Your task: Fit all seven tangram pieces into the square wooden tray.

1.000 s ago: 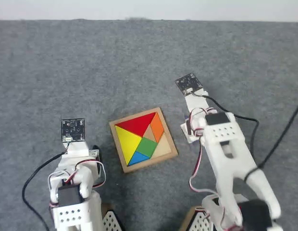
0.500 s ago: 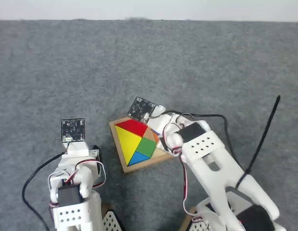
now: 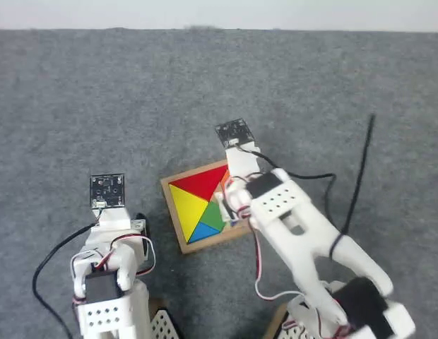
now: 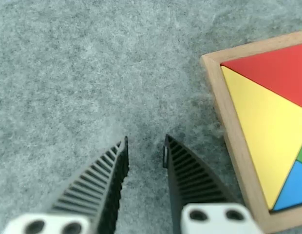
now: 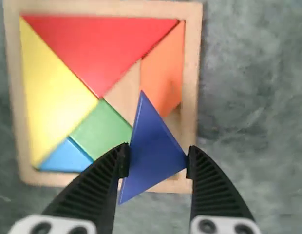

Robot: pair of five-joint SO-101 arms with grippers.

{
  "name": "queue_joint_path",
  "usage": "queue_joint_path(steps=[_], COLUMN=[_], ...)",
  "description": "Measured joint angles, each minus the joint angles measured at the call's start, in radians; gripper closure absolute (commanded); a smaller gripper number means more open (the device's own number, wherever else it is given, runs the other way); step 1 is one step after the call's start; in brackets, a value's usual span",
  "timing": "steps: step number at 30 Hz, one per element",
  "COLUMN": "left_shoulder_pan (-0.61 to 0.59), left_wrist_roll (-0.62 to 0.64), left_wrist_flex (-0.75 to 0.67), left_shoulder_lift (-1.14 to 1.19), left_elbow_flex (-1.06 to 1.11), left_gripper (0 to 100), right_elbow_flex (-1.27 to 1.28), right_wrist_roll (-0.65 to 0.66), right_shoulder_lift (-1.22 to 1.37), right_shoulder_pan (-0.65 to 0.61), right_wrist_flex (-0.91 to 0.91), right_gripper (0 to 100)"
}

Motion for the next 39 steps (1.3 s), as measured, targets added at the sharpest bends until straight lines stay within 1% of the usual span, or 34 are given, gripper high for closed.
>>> queue_joint_path(steps=[3,6,9,11,15,20,39], left_shoulder_pan=[0.0,0.0,0.0,0.0,0.0,0.0,0.0], left_wrist_roll=[0.0,0.0,0.0,0.0,0.0,0.0,0.0], left_wrist_flex=[0.0,0.0,0.0,0.0,0.0,0.0,0.0], left_shoulder_lift=[0.0,0.0,0.0,0.0,0.0,0.0,0.0], left_elbow_flex=[0.0,0.0,0.0,0.0,0.0,0.0,0.0], left_gripper=[89,89,89,89,89,89,89], right_elbow_flex=[-0.061,-0.129,-0.175,-0.19,-0.196,-0.196,-0.196], right_wrist_roll=[-0.164,-0.278,-0.373,-0.404,-0.42,-0.422,-0.411], right_shoulder_lift=[0.061,0.13,0.184,0.193,0.196,0.196,0.196], right_shoulder_pan=[-0.017,-0.015,-0.017,-0.017,-0.017,-0.021,-0.021], right_wrist_flex=[0.034,0.091,0.157,0.178,0.183,0.183,0.183], right_gripper=[89.7,89.7,89.7,89.7,89.3,81.5,81.0])
